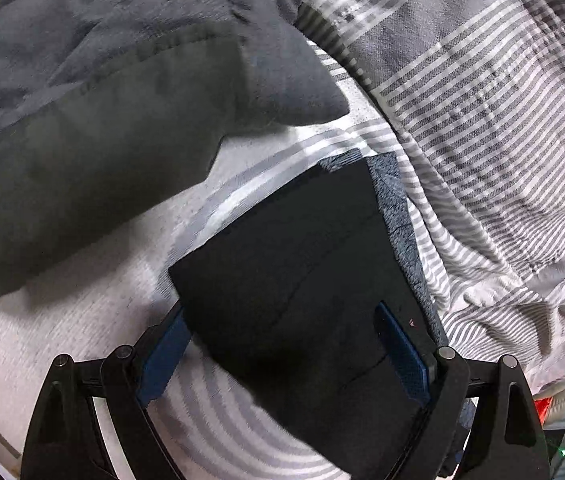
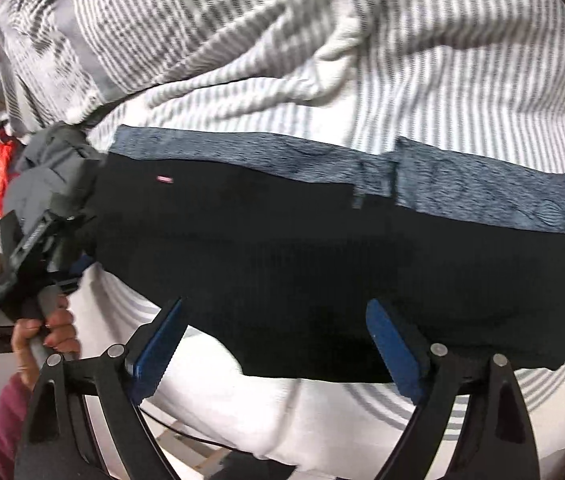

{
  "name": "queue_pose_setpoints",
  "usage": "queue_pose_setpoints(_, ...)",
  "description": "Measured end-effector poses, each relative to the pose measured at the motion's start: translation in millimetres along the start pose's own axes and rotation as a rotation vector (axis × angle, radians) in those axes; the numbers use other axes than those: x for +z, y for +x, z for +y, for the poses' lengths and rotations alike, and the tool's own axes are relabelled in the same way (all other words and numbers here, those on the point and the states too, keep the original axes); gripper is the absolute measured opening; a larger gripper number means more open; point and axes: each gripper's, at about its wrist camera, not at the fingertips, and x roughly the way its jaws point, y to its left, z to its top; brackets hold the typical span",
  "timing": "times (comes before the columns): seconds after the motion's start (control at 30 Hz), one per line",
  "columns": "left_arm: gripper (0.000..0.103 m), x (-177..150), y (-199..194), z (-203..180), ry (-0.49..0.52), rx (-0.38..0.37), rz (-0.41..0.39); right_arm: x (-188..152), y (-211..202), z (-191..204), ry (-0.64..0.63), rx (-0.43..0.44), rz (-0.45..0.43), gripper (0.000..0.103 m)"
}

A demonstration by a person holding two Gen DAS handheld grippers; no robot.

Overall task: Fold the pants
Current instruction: 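Grasp the folded trousers' edge with the left gripper, then lift and fold the trousers over with the left gripper while the right gripper grasps beside it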

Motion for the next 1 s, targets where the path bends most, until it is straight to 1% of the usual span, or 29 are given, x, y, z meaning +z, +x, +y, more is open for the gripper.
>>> queue_pose_setpoints(0.03,0.082,1,1,-2,0.005,0.004,0.000,4,4,2,0.000,0.015,0.002,0.092)
queue_pose_setpoints(0.07,0.081,1,2,-3,0.009,0.017,0.004,6,4,4,0.000,0.039,0.004,0.092)
queue_pose_setpoints(0.1,0.076,1,3,-4,0.012,0.027,0.001,8,6,7,-0.001,0.055,0.009,0.092)
queue_pose_setpoints(0.13,0.058,1,3,-6,0.022,0.047,-0.010,10,7,9,-0.006,0.066,0.011,0.092)
queue_pose_setpoints(0.17,0.050,0,3,-8,0.043,0.074,-0.011,13,7,12,-0.013,0.068,0.013,0.092)
queue_pose_setpoints(0.2,0.046,0,3,-10,0.062,0.090,-0.017,17,10,17,-0.020,0.071,0.014,0.092)
queue_pose_setpoints(0.23,0.040,-2,1,-12,0.081,0.097,-0.031,20,10,21,-0.026,0.078,0.014,0.092)
queue_pose_setpoints(0.27,0.038,-3,-1,-15,0.110,0.112,-0.044,23,10,23,-0.030,0.084,0.013,0.092)
queue_pose_setpoints(0.33,0.031,-9,-8,-28,0.199,0.152,-0.073,31,7,29,-0.040,0.095,0.012,0.092)
queue_pose_setpoints(0.4,0.030,-17,-12,-44,0.298,0.197,-0.107,45,6,39,-0.058,0.109,0.014,0.092)
queue_pose_setpoints(0.47,0.030,-24,-15,-57,0.370,0.227,-0.131,58,7,50,-0.076,0.120,0.033,0.092)
queue_pose_setpoints(0.5,0.030,-29,-17,-65,0.414,0.243,-0.145,70,10,59,-0.087,0.129,0.063,0.092)
queue_pose_setpoints(0.57,0.030,-35,-18,-74,0.469,0.259,-0.162,87,15,77,-0.110,0.156,0.100,0.092)
queue_pose_setpoints(0.63,0.030,-42,-19,-84,0.529,0.275,-0.180,103,23,96,-0.145,0.144,0.148,0.092)
queue_pose_setpoints(0.67,0.030,-45,-19,-88,0.556,0.281,-0.187,114,28,111,-0.177,0.138,0.174,0.092)
queue_pose_setpoints(0.73,0.030,-53,-20,-95,0.610,0.292,-0.202,127,36,134,-0.225,0.132,0.203,0.092)
queue_pose_setpoints(0.8,0.030,-58,-21,-98,0.647,0.294,-0.212,142,50,162,-0.274,0.129,0.252,0.093)
queue_pose_setpoints(0.93,0.030,-65,-20,-105,0.708,0.296,-0.229,162,87,206,-0.306,0.125,0.363,0.093)
queue_pose_setpoints(1.0,0.030,-66,-19,-105,0.722,0.292,-0.231,167,104,223,-0.324,0.113,0.403,0.093)
